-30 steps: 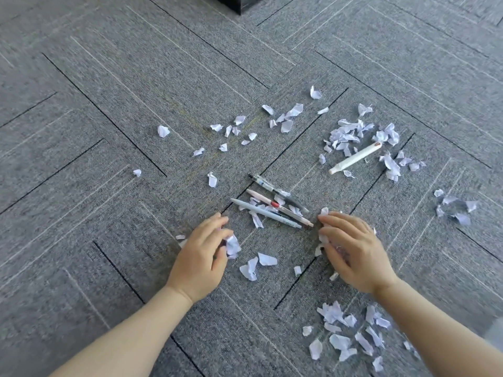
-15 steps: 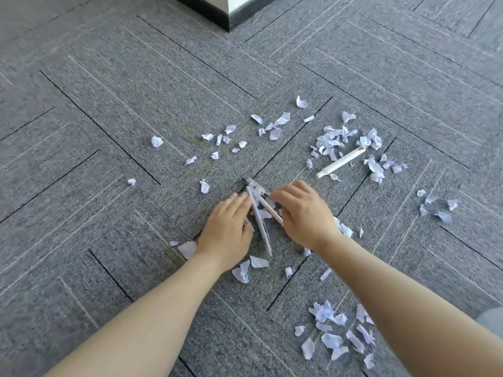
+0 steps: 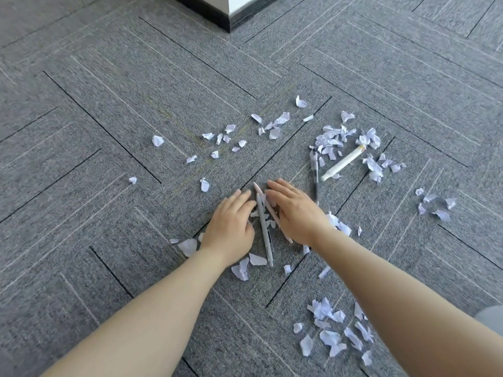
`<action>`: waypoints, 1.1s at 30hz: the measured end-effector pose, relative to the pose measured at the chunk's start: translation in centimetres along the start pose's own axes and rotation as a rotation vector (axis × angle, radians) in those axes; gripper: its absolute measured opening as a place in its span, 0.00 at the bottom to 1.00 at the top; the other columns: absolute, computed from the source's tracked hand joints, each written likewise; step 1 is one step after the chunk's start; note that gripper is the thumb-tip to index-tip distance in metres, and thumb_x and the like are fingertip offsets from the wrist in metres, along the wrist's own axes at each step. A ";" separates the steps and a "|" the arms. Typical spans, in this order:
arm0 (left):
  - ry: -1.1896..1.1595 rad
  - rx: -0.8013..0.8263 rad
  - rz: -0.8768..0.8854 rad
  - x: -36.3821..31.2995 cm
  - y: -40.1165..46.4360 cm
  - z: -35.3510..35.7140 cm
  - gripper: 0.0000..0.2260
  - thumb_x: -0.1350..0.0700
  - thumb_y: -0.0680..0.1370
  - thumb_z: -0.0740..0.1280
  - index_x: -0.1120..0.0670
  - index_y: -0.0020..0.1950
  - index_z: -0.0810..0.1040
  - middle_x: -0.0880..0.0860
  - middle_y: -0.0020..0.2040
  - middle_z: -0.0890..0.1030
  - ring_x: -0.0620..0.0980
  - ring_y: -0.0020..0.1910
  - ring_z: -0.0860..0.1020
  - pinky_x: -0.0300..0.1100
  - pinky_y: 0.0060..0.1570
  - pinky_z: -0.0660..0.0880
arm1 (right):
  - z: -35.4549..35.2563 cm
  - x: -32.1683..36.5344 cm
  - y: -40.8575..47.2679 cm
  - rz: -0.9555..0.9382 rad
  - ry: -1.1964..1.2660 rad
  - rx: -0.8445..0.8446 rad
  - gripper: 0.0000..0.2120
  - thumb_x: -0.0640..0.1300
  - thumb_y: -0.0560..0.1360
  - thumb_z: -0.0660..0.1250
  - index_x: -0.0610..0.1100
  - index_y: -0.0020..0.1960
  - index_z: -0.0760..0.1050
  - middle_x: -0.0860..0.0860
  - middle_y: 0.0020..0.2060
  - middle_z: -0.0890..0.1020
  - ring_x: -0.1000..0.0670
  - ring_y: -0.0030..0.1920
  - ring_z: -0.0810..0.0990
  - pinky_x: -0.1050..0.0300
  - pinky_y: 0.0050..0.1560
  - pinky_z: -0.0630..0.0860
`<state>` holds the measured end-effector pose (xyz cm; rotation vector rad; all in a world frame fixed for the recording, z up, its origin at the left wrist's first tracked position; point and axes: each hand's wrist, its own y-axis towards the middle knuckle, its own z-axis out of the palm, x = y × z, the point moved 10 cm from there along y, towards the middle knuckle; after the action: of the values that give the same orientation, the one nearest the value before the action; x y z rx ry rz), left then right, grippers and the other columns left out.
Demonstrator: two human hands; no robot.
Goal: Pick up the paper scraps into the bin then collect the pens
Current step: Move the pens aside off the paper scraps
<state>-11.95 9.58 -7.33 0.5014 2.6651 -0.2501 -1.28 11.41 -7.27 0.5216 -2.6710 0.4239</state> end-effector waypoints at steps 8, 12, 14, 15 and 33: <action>-0.025 -0.013 0.053 0.8 -1.4 -0.1 0.20 0.50 0.76 0.64 0.52 0.68 0.69 0.49 0.74 0.64 0.48 0.74 0.58 0.49 0.74 0.52 | -0.9 -1.3 -2.7 -0.042 -0.025 -0.187 0.24 0.40 0.76 0.53 0.47 0.70 0.71 0.51 0.71 0.71 0.48 0.74 0.65 0.44 0.73 0.62; 0.010 -0.047 0.053 0.0 -0.4 -0.1 0.21 0.46 0.72 0.70 0.52 0.62 0.75 0.51 0.65 0.73 0.52 0.66 0.68 0.51 0.68 0.64 | 0.4 -0.9 -0.7 -0.101 -0.094 -0.038 0.24 0.47 0.78 0.59 0.53 0.75 0.64 0.55 0.76 0.61 0.51 0.78 0.54 0.46 0.77 0.50; 0.038 -0.106 0.051 -0.3 -0.4 -0.6 0.14 0.48 0.71 0.71 0.52 0.53 0.79 0.49 0.52 0.76 0.52 0.53 0.73 0.51 0.54 0.72 | 0.5 -0.8 -0.7 -0.150 -0.102 -0.050 0.20 0.48 0.79 0.62 0.51 0.71 0.71 0.54 0.74 0.67 0.49 0.76 0.60 0.44 0.75 0.57; 0.048 -0.119 0.057 -0.6 -0.4 -0.7 0.11 0.49 0.71 0.71 0.52 0.49 0.79 0.49 0.48 0.76 0.52 0.49 0.73 0.51 0.48 0.73 | 0.3 -0.5 -0.9 -0.175 -0.108 -0.080 0.17 0.47 0.78 0.64 0.49 0.66 0.75 0.52 0.71 0.72 0.47 0.73 0.67 0.43 0.72 0.64; 0.058 0.021 0.238 -3.0 -1.9 -0.7 0.13 0.55 0.72 0.69 0.51 0.56 0.77 0.48 0.44 0.72 0.48 0.44 0.70 0.42 0.46 0.70 | 0.0 -0.1 -2.1 0.125 -0.153 -0.067 0.14 0.60 0.75 0.59 0.51 0.48 0.76 0.55 0.44 0.76 0.52 0.47 0.76 0.51 0.58 0.70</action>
<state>-10.34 7.11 -5.24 0.8369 2.6281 -0.1948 -0.31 9.61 -6.90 0.3832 -2.8643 0.3410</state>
